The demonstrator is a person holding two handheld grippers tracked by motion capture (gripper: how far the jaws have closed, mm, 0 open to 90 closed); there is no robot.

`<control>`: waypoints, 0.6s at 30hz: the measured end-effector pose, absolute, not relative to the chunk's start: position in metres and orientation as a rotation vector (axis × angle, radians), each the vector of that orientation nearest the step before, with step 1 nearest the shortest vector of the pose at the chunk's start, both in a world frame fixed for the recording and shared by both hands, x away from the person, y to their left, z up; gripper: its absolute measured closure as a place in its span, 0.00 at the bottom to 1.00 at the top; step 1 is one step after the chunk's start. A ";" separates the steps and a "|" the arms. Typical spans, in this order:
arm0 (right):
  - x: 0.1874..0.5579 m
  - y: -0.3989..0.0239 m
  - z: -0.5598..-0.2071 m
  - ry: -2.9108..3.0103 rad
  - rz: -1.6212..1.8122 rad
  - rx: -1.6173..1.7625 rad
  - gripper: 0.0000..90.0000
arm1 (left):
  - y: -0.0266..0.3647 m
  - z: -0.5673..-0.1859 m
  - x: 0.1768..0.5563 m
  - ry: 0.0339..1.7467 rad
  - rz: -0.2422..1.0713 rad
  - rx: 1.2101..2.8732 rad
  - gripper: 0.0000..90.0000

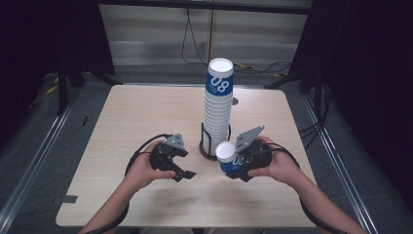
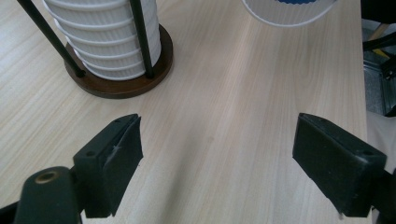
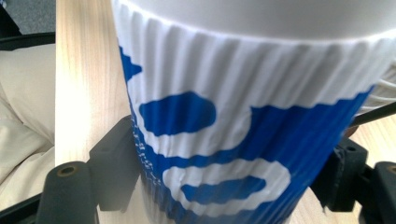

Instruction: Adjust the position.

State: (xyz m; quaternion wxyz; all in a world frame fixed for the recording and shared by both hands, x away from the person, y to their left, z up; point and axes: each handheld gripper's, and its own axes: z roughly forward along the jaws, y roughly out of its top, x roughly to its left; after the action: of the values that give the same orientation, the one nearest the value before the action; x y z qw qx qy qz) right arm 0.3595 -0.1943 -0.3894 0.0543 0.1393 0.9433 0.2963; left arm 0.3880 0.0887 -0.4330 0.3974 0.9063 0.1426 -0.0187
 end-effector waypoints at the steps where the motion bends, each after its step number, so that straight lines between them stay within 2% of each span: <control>1: 0.360 -0.194 -0.390 2.867 0.889 0.410 0.24 | 0.089 -0.433 0.389 0.339 -0.039 2.314 0.18; 18: 0.361 -0.185 -0.394 2.930 0.763 0.373 0.24 | 0.087 -0.432 0.386 0.330 -0.046 2.305 0.18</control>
State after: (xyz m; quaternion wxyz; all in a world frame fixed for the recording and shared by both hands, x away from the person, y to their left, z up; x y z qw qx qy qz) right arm 0.3608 -0.1846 -0.3937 0.0453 0.1222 0.9595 0.2499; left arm 0.3862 0.0873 -0.4324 0.3953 0.9091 0.1302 -0.0180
